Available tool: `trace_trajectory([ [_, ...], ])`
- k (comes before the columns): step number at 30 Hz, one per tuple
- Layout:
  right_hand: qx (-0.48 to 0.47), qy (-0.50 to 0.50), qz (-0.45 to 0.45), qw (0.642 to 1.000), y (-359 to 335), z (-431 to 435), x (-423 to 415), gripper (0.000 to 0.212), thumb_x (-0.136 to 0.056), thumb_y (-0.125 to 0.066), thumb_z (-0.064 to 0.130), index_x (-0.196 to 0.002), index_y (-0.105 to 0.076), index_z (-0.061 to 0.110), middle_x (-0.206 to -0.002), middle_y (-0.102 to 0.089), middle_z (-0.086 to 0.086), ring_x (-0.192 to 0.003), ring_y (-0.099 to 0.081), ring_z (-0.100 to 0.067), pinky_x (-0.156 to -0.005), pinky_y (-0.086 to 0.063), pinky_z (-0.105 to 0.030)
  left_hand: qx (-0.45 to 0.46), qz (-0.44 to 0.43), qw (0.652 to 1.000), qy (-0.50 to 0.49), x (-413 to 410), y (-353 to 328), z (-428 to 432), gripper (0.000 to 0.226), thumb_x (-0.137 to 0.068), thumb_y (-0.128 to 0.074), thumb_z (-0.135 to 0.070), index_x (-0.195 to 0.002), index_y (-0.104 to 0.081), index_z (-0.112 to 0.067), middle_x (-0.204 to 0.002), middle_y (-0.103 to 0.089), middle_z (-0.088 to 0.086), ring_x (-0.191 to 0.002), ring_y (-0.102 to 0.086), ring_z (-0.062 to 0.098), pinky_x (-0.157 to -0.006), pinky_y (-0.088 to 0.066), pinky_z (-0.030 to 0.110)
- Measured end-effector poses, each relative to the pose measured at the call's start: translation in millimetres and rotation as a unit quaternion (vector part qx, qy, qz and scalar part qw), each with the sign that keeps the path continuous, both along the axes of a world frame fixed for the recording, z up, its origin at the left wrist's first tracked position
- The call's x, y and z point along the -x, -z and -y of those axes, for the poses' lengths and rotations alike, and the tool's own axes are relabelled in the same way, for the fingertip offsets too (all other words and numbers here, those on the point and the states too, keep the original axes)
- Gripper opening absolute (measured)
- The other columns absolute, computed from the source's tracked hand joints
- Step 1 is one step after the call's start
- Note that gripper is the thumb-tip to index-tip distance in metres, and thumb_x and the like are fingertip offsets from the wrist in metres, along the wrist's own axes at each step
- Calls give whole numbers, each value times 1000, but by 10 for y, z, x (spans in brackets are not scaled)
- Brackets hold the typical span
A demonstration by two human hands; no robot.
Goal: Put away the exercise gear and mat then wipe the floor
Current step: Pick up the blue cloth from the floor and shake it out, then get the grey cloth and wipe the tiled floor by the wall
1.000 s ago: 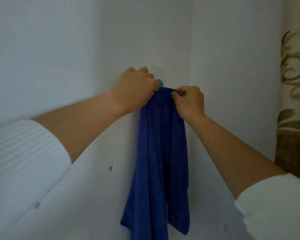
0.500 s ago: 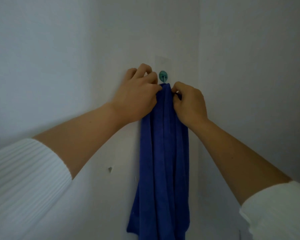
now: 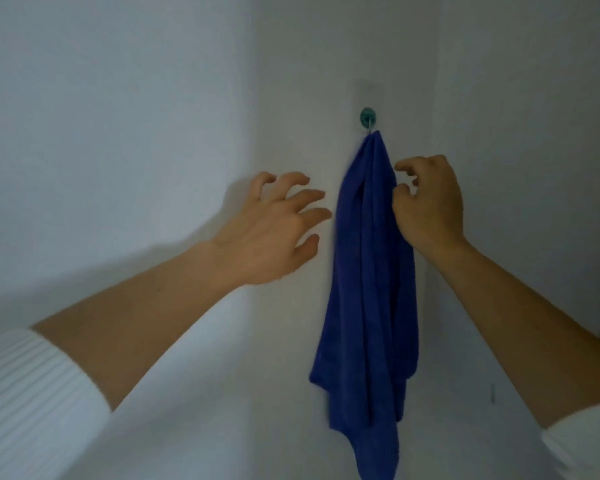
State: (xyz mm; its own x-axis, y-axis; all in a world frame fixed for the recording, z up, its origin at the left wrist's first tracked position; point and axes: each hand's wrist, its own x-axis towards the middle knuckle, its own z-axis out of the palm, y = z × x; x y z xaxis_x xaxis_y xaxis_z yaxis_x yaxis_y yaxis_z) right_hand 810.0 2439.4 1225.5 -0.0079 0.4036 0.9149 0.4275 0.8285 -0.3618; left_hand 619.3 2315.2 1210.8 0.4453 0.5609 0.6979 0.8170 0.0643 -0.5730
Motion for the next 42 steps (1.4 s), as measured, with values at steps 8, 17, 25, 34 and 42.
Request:
trace_trajectory([
  [8,35,-71,118,990,734,1133,582,27,-91,-50,6,-115,-59,11,-117,-51,-3,-97,-47,-9,-81,-46,-27,24,104,990,-92,427,666,1252,45,-85,-35,-38,-116,-62,-21,-137,-52,4,-129,-39,29,-99,-24,44],
  [17,37,-246,173,953,1322,3232,2072,32,-91,-54,18,-122,-56,14,-119,-52,-2,-107,-54,-19,-81,-49,-33,-28,194,951,-240,1364,1220,3630,38,-80,-44,-24,-112,-61,-13,-131,-55,9,-116,-48,25,-82,-47,37],
  [25,-12,-419,244,875,1900,5257,3288,35,-92,-55,21,-125,-55,12,-120,-54,-3,-111,-52,-19,-80,-49,-32,-47,305,857,-412,1952,1798,5805,39,-82,-56,-17,-119,-60,-10,-132,-53,11,-120,-52,28,-87,-47,40],
  [34,-40,-578,345,738,2490,7836,4597,43,-93,-55,29,-133,-47,14,-131,-46,-2,-117,-49,-19,-89,-47,-33,-91,349,712,-602,2288,2309,8369,45,-92,-44,-24,-137,-42,-16,-146,-36,6,-134,-32,22,-101,-35,37],
  [42,-74,-664,401,627,2872,10151,5579,46,-94,-53,33,-136,-42,18,-136,-45,0,-125,-44,-18,-100,-43,-33,-145,423,558,-699,2720,2635,10534,46,-94,-39,-26,-140,-34,-20,-141,-41,1,-125,-41,20,-96,-38,36],
])
